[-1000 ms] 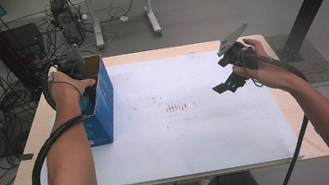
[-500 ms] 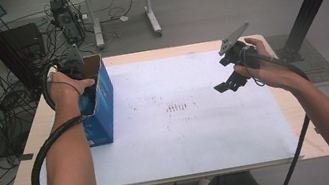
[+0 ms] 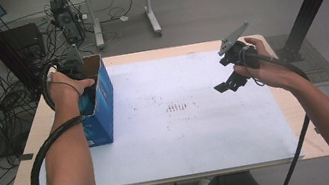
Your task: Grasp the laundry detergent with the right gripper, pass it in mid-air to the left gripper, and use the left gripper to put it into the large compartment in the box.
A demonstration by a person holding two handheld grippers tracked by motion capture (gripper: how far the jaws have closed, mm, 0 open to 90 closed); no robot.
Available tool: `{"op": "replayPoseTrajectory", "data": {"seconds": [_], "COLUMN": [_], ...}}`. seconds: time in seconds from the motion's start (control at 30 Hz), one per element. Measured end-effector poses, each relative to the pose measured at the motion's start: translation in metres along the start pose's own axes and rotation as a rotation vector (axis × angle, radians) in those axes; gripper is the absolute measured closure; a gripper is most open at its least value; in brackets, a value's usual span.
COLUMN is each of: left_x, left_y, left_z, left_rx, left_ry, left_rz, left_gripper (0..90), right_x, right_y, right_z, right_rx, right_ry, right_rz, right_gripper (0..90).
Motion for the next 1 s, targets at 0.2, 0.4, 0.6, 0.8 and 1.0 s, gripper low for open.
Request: {"op": "replayPoseTrajectory", "data": {"seconds": [0.2, 0.4, 0.6, 0.8, 1.0], "left_x": [-0.0001, 0.0, 0.0001, 0.0003, 0.0002], "left_y": [0.0002, 0.0002, 0.0004, 0.0011, 0.0004], "left_z": [-0.0005, -0.0007, 0.0001, 0.0005, -0.0007], "left_rx": [0.001, 0.001, 0.005, 0.001, 0.002], "left_ry": [-0.002, -0.003, -0.003, 0.002, -0.003], "left_rz": [0.0, -0.001, -0.006, -0.01, -0.011], "left_gripper": [36.7, 36.7, 36.7, 36.7, 36.7], "right_x": [-0.0006, -0.0008, -0.0007, -0.0018, -0.0038], "right_y": [-0.0001, 0.0002, 0.0016, 0.0031, 0.0054], "right_z": [0.0003, 0.0006, 0.0009, 0.001, 0.0005], "right_rx": [-0.001, -0.001, 0.004, 0.007, 0.014], "right_ry": [0.0, 0.0, 0.002, 0.005, 0.009], "right_rz": [0.0, -0.004, -0.006, -0.004, -0.007], "right_gripper": [0.2, 0.3, 0.2, 0.3, 0.3]}}
Point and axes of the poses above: each handheld gripper's, and its own axes: x roughly forward along the jaws, y roughly out of its underside, z roughly to its left, the point moved 1 cm from there along x, roughly forward along the jaws, and after that the axes turned 12 degrees about z, right-handed, at the moved point
